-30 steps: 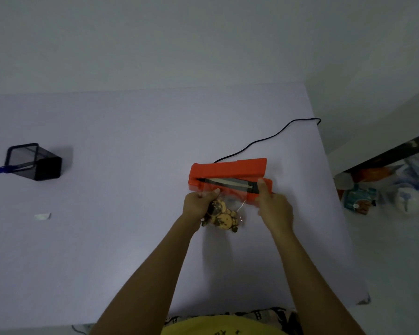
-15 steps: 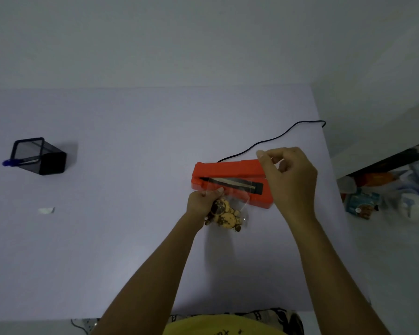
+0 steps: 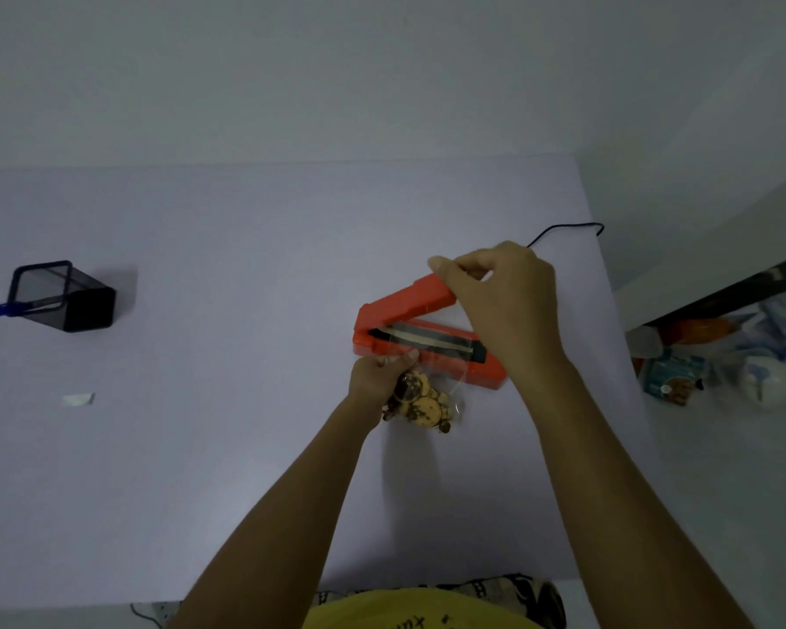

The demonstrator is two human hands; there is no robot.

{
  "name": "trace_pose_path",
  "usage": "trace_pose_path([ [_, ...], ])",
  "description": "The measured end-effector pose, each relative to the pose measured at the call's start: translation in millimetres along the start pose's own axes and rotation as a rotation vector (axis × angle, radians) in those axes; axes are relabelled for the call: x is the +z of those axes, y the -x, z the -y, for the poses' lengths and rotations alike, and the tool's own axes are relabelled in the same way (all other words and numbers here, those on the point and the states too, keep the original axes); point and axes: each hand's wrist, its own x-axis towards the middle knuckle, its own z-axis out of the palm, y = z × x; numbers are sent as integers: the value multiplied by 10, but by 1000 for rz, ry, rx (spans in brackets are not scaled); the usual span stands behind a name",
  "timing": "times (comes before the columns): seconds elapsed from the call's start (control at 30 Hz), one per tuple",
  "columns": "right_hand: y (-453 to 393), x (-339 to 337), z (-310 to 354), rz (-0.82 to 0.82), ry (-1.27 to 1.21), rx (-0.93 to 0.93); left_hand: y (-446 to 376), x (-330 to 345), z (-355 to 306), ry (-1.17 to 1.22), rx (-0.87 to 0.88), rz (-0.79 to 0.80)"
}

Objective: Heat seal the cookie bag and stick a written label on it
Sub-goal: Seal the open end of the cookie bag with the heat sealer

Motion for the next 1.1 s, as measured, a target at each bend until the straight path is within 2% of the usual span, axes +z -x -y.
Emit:
trace_pose_path([
  [0.13, -71, -5, 47, 67, -13, 8, -7, 6, 5, -7, 5, -6],
  [0.33, 2, -33, -121, 41, 22, 25, 11, -5, 5, 5, 4, -4],
  [0.63, 175, -6, -667, 73, 52, 209, -1, -24, 39, 9, -12, -4],
  [1.1, 230, 101, -998, 103, 77, 263, 2, -32, 37, -31, -23, -12],
])
